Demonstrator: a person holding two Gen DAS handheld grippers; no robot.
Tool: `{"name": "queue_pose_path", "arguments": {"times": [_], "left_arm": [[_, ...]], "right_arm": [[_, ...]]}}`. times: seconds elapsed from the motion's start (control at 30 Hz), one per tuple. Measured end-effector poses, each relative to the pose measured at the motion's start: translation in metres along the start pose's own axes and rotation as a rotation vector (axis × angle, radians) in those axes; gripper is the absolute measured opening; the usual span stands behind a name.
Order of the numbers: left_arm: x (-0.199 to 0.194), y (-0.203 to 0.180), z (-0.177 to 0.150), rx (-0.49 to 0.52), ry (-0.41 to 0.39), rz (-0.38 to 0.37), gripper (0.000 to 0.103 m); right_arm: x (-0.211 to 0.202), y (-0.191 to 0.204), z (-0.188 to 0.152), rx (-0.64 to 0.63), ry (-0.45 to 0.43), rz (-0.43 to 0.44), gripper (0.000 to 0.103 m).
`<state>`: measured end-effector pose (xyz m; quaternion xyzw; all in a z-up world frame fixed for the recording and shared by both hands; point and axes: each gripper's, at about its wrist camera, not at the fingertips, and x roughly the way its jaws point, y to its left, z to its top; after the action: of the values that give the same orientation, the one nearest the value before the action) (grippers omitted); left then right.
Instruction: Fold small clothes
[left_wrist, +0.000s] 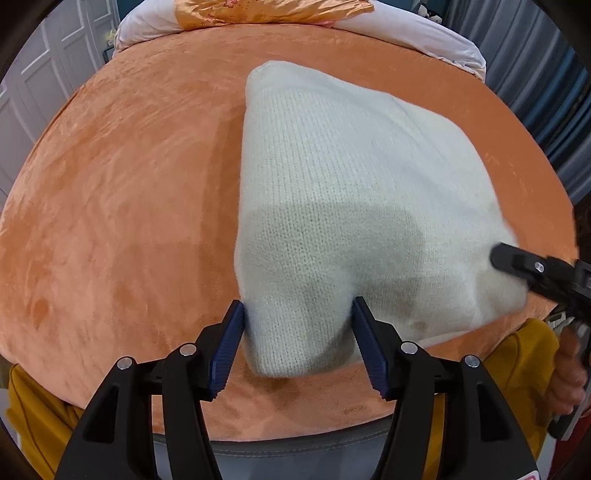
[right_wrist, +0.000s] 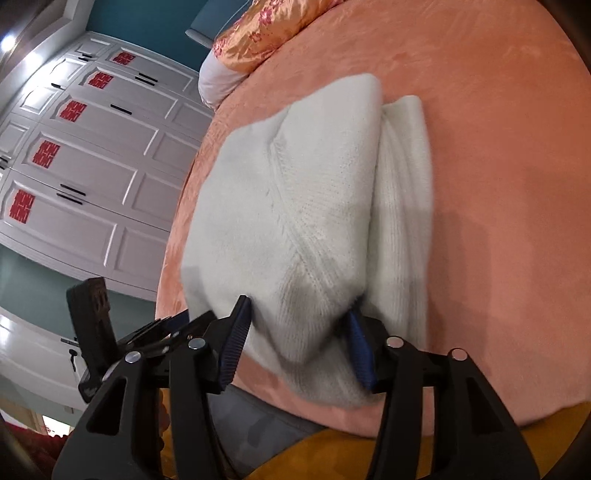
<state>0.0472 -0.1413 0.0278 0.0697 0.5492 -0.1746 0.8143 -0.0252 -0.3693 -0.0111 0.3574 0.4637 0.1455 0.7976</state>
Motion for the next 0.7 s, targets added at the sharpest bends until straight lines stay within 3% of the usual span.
{"name": "queue_pose_path", "arguments": {"times": [0.03, 0.1, 0.17, 0.2, 0.3, 0.33, 0.43, 0.53, 0.7], "left_arm": [[0.0, 0.0, 0.0, -0.001, 0.003, -0.006, 0.059], [-0.001, 0.0, -0.001, -0.006, 0.001, -0.022, 0.061], [-0.004, -0.004, -0.002, -0.001, -0.011, -0.035, 0.063], [-0.003, -0.007, -0.001, 0.009, -0.011, -0.015, 0.062], [0.011, -0.012, -0.002, 0.031, 0.019, 0.009, 0.062], [0.013, -0.011, -0.003, 0.025, 0.023, 0.01, 0.062], [0.008, -0.01, -0.004, 0.025, 0.012, 0.003, 0.062], [-0.007, -0.006, -0.005, 0.03, -0.008, -0.001, 0.062], [-0.037, -0.015, -0.003, 0.047, -0.082, 0.006, 0.06]], "right_arm": [[-0.004, 0.005, 0.001, -0.025, -0.014, -0.028, 0.015], [-0.039, 0.029, -0.001, -0.086, -0.133, 0.004, 0.009], [-0.072, 0.053, -0.007, -0.153, -0.246, -0.001, 0.007], [-0.076, 0.054, -0.009, -0.156, -0.261, -0.012, 0.007], [-0.033, 0.007, -0.014, -0.076, -0.116, -0.229, 0.007], [-0.019, -0.018, -0.021, 0.006, -0.074, -0.197, 0.007], [-0.037, -0.023, -0.024, 0.093, -0.124, -0.086, 0.01], [-0.06, -0.017, -0.031, 0.101, -0.181, -0.092, 0.01], [-0.102, 0.012, -0.046, 0.023, -0.289, -0.203, 0.009]]}}
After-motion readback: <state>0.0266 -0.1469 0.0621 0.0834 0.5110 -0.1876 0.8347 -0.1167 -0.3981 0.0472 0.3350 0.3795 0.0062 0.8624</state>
